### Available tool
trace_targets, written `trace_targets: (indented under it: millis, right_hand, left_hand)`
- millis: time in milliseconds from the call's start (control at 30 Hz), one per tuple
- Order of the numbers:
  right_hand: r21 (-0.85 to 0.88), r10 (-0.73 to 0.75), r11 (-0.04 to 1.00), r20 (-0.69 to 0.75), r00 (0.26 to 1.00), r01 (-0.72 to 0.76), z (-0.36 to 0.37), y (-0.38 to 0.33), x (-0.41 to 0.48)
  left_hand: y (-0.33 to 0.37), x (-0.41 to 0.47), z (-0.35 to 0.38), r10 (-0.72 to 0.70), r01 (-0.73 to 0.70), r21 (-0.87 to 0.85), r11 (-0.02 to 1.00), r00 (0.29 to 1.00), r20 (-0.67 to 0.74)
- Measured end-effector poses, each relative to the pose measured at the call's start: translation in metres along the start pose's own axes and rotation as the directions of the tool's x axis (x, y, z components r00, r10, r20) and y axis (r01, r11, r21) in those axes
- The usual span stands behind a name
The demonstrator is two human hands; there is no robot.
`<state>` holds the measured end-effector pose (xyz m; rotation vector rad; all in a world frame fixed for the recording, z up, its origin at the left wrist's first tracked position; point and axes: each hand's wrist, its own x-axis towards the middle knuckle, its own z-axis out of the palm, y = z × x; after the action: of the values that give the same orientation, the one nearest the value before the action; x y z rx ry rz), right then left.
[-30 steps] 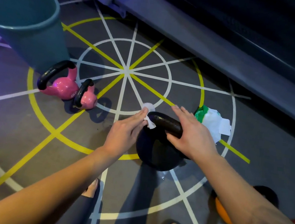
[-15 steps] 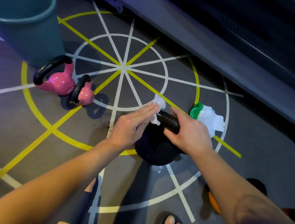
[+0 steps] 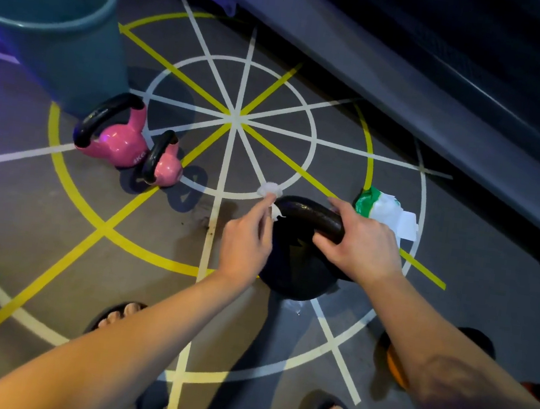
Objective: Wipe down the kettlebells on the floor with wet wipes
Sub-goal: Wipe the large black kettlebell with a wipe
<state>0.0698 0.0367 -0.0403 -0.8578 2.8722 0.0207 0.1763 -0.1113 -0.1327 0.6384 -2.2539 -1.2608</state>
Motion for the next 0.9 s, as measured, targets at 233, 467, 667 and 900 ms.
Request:
trace_targets:
  millis: [233, 467, 667, 900]
  right_hand:
    - [0.016, 0.018, 1.0, 0.002, 1.0, -0.018, -0.003, -0.003, -0.003]
    - [0.018, 0.029, 0.999, 0.013, 1.0, -0.029, -0.008, -0.008, -0.005]
    - [0.022, 0.038, 0.999, 0.026, 0.999, -0.038, -0.009, -0.008, -0.006]
    - [0.022, 0.031, 0.999, 0.006, 0.999, -0.031, -0.008, -0.007, -0.006]
  left_hand:
    - [-0.013, 0.009, 0.001, 0.231, -0.231, 0.027, 0.972, 0.973, 0.012]
    - [-0.028, 0.01, 0.006, -0.206, 0.205, 0.03, 0.978, 0.945, 0.254]
    - [-0.02, 0.006, 0.007, -0.313, 0.353, -0.181, 0.918, 0.925, 0.215]
    - [0.005, -0.001, -0.005, -0.256, 0.24, -0.298, 0.924, 0.967, -0.016]
